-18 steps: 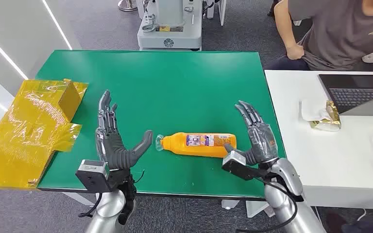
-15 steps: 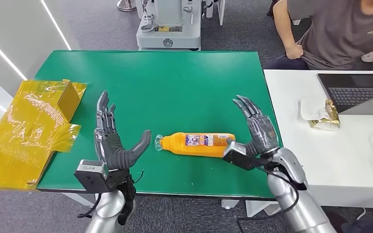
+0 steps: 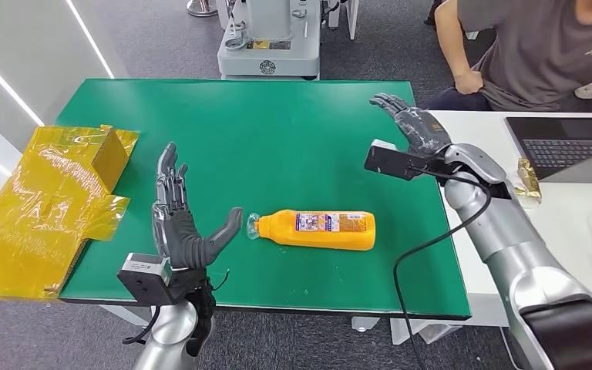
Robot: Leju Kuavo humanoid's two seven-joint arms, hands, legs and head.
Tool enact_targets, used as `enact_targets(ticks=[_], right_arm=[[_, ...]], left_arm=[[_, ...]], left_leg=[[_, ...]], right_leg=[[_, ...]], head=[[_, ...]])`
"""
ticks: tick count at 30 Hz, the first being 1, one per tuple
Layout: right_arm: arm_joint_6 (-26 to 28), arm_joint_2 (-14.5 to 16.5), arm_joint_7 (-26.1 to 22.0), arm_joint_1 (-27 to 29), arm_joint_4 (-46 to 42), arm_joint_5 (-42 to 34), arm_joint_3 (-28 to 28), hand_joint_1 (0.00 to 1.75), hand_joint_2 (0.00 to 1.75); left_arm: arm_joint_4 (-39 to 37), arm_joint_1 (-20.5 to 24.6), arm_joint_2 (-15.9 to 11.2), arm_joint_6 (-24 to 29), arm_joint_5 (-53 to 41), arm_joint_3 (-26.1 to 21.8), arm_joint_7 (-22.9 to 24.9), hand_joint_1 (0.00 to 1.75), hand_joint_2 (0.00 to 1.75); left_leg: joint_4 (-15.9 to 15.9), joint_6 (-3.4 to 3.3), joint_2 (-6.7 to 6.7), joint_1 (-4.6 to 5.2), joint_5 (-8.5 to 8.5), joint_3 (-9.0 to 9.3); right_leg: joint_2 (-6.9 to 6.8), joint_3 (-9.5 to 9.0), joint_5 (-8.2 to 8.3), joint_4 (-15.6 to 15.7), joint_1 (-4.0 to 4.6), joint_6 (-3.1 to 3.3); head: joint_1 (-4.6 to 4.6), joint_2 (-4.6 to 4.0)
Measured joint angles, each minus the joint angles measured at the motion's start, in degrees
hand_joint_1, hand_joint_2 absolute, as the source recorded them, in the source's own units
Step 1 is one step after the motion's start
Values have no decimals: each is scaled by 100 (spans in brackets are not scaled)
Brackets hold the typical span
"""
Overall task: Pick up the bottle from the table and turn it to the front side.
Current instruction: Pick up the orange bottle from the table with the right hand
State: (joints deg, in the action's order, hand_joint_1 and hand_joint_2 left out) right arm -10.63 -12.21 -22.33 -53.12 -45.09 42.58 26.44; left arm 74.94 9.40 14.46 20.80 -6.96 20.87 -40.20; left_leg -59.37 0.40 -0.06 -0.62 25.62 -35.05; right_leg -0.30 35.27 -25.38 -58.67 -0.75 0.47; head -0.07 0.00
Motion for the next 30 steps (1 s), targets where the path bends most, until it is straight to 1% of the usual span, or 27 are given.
enact_targets(ticks=[2,4,7,10,14,19,25,30], right_arm=[[-544,58,-95,-360,336,-141,132,0,175],[-940,163,-190,-714,687,-220,268,0,175],[-1325,400,-248,-1062,1170,-264,491,0,175],[-1573,684,-251,-1170,1577,-286,687,0,175],[-1732,998,-247,-1100,2016,-264,921,0,175],[-1793,1245,-272,-862,2356,-279,1145,0,175],[-1795,1440,-243,-514,2563,-391,1257,0,175],[-1762,1489,-172,-140,2658,-408,1343,0,175]], left_arm=[[-2,30,-5,-25,19,1,0,0,175],[-6,50,-9,-39,41,2,1,0,175],[-22,82,-12,-34,92,8,0,0,175],[-32,101,-12,-7,121,9,1,0,175],[-62,103,-11,-8,120,9,1,0,175],[-109,108,-10,8,99,9,0,0,175],[-143,108,-8,16,63,9,1,0,175],[-184,108,-5,6,13,9,0,0,175]], left_leg=[[0,0,-1,0,-1,-3],[0,1,-2,-1,-2,-1],[0,2,-7,-2,-2,3],[1,2,-6,-3,-2,4],[2,2,-5,-3,-2,4],[1,2,-4,-2,-1,0],[0,2,-5,-2,-1,2],[0,2,-2,-2,-1,0]], right_leg=[[0,3,0,-1,0,0],[2,3,1,-1,0,0],[9,2,1,-1,1,1],[8,3,1,-1,2,1],[8,4,0,-1,4,0],[7,4,0,1,4,0],[7,3,0,2,3,0],[3,3,0,2,3,0]], head=[[1,0],[1,0],[-1,0],[-1,0],[-1,0],[0,0],[-1,0],[0,0]])
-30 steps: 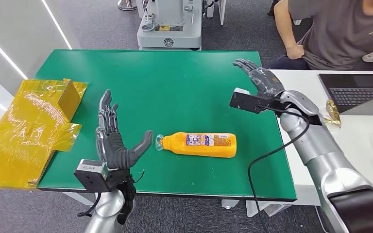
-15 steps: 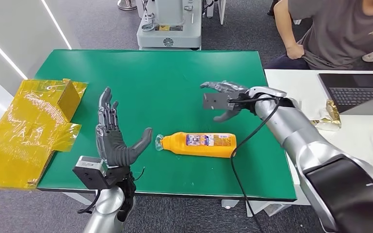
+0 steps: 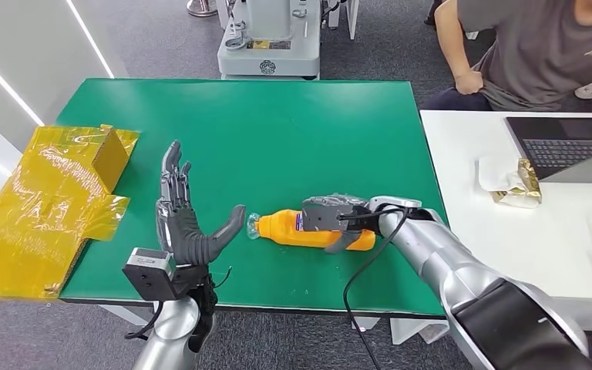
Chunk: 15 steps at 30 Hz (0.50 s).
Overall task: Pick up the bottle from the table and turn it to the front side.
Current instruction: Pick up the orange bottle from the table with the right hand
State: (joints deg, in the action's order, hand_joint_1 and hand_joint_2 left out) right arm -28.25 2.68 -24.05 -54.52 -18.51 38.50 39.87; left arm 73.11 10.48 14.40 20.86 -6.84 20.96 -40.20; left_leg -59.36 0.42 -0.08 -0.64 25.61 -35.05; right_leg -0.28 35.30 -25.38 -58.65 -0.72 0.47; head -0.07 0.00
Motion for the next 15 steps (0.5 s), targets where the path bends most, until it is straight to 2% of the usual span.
enact_targets(ticks=[15], right_arm=[[90,16,296,184,133,29,192,0,175]], left_arm=[[-210,101,9,-5,-26,0,1,0,175]], left_leg=[[-1,0,-5,0,0,7]], right_leg=[[6,-4,1,1,0,0]], head=[[0,0]])
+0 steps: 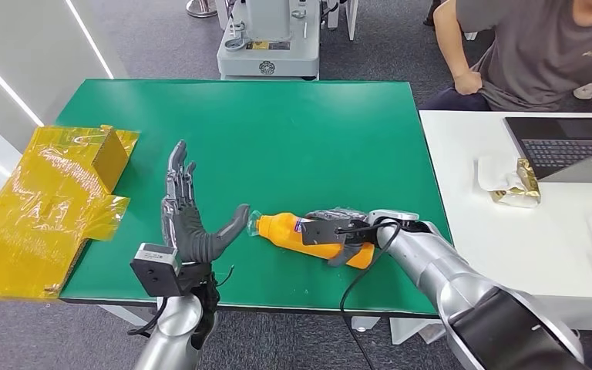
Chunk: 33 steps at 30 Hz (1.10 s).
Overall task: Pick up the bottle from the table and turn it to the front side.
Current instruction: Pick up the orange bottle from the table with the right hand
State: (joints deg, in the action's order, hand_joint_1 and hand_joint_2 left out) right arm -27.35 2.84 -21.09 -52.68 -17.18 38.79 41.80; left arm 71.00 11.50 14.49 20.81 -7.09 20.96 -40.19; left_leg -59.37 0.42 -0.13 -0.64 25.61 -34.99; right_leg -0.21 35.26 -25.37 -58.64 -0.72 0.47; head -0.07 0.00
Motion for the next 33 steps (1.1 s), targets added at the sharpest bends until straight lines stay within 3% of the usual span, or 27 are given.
enact_targets(ticks=[5,9,24,33], right_arm=[[21,0,32,-6,8,12,26,0,175],[162,0,37,-8,11,49,56,171,175],[1247,17,25,11,17,88,127,175,175],[2588,131,-185,62,-46,-310,-45,175,175]], left_arm=[[-48,2,0,1,-12,0,0,0,175],[-54,-2,0,9,-27,-3,0,0,175],[-54,-37,-2,15,-116,-37,0,0,175],[-45,-146,-2,59,-197,-104,0,0,175]], left_leg=[[0,0,0,0,0,1],[-1,0,1,0,0,1],[1,0,4,0,0,-7],[1,0,4,0,0,-7]], right_leg=[[0,-2,0,0,0,0],[-1,-3,1,0,0,0],[-3,2,0,-1,0,0],[-3,3,0,-1,0,0]], head=[[0,0],[0,0],[0,0],[-1,0]])
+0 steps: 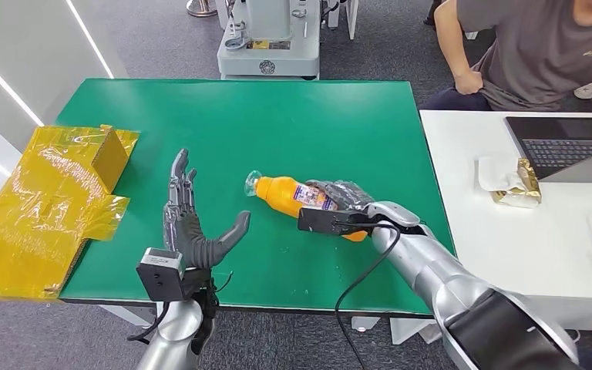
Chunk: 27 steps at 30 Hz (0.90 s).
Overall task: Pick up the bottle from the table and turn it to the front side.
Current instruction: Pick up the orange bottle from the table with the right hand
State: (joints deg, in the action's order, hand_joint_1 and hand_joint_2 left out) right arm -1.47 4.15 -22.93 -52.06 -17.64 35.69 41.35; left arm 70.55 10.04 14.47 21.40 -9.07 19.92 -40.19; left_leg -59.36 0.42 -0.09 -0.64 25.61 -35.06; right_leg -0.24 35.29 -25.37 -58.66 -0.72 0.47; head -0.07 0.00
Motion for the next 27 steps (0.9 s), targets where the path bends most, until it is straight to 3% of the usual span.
enact_targets(ticks=[6,14,21,24,27], right_arm=[[770,83,-334,84,-125,-301,-360,175,175],[2530,150,-1129,188,-448,-726,-1099,175,175],[3703,187,-1654,420,-989,-926,-1463,175,175],[4050,220,-1683,688,-1618,-525,-1643,175,175],[4062,316,-1696,1001,-2223,-19,-1871,175,175]], left_arm=[[11,-53,2,60,-6,-52,-1,0,175],[11,-65,22,117,-1,-107,0,0,175],[-20,-35,68,46,-119,-174,1,0,175],[-48,42,86,-125,-207,-203,52,0,175],[-61,169,103,-387,-233,-210,203,0,175]], left_leg=[[0,0,1,0,0,-1],[0,0,2,0,0,-1],[0,0,2,0,0,-1],[0,0,-1,0,0,0],[1,0,0,-1,0,-1]], right_leg=[[-1,0,0,0,0,0],[-2,0,0,0,0,0],[-3,1,0,0,0,0],[0,2,0,0,0,0],[-2,3,0,0,0,0]], head=[[0,0],[1,0],[1,0],[1,0],[0,0]])
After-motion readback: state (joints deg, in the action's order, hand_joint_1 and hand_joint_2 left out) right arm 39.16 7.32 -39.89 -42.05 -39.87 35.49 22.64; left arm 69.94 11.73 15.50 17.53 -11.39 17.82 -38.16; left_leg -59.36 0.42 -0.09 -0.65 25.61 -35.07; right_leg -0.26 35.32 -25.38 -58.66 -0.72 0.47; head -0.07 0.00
